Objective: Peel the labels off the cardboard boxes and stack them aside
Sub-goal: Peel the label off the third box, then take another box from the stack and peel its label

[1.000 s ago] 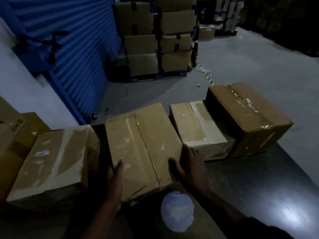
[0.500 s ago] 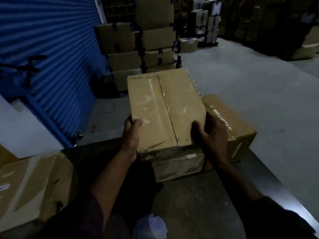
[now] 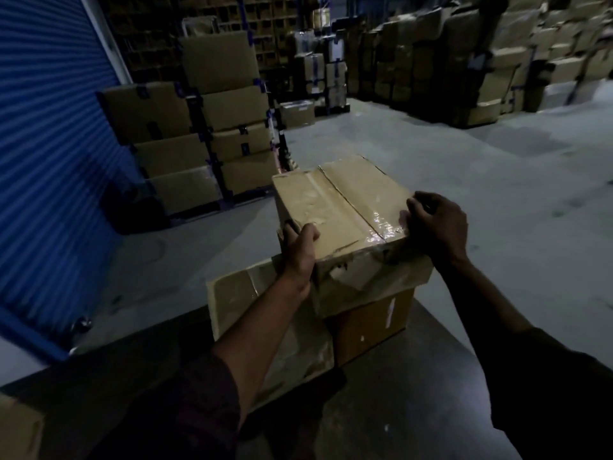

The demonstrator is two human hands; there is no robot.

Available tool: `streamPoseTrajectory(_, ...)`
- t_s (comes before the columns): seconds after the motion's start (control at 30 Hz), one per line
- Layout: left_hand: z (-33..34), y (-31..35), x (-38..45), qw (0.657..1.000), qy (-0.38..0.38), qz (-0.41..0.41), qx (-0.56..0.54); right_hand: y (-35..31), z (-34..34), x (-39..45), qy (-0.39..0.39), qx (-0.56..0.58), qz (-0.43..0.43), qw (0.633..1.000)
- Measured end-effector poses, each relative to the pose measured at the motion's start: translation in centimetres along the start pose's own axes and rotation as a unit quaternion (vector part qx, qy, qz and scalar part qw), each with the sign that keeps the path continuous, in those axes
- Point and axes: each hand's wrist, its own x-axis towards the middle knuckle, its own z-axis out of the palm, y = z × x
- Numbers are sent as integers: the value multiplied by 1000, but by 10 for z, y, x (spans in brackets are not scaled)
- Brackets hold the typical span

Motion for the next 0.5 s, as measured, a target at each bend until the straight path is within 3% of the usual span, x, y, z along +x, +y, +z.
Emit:
streamPoseTrajectory(0.17,16,-15,4,999,37,-26,4,23,19,9,-61,-2,8,998)
streamPoseTrajectory(0.27,16,-22,10,998,54,-23,2,23,28,11,-47,-29,-12,998)
streamPoseTrajectory(0.4,16,-15,10,993,89,31,66,17,30,9,7,-134,-129,982)
streamPoseTrajectory(0.5,12,-15,8,978,114,92,148,11,37,-5,-8,-149,-180,972)
